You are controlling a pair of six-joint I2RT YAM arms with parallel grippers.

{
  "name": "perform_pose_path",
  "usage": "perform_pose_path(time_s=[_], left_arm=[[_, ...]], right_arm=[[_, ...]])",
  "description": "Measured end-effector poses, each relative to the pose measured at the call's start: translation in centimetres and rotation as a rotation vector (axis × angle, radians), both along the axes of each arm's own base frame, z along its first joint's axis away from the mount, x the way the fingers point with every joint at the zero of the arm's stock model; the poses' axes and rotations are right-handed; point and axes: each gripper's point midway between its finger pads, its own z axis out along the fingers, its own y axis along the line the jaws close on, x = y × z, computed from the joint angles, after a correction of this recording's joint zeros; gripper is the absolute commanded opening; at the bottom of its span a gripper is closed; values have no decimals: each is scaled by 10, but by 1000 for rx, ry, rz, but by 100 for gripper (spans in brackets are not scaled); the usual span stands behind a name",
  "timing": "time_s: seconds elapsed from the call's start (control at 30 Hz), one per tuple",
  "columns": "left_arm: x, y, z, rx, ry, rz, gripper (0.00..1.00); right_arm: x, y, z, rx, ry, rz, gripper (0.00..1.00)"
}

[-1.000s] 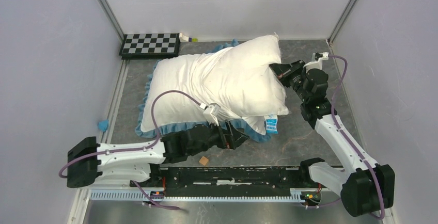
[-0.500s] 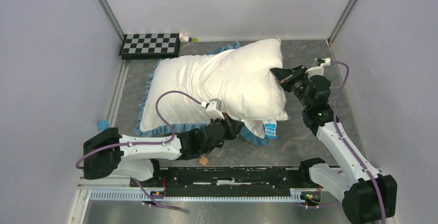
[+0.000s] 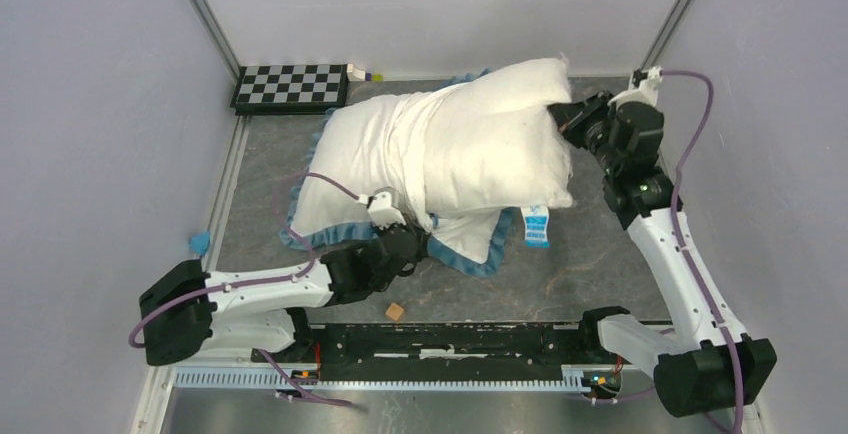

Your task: Remove the pillowcase from the pillow

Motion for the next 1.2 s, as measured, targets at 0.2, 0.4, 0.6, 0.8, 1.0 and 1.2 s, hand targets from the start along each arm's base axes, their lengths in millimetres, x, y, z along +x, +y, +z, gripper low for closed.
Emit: perform_pose_path(time_s=[0.2,0.4,0.6,0.8,1.0,1.2], left_arm=[[25,89,-7,12,-3,211,2],[24,118,42,-81,-91,250,2],[23,131,91,70,-161,205,2],[26,134,176,161,-278,140,2],[37,111,205,300,-291,21,2],[56,74,198,404,-257,-87,2]], right_arm=[[15,-43,31,-130,-3,-94,0],[16,-64,3,-168,98,-115,0],[18,-61,-2,-210,94,-70,69],[16,-84,-7,-395,16,-74,94],[0,-61,16,-517,-154,91,95],[-26,14,56,-545,-409,425,98]])
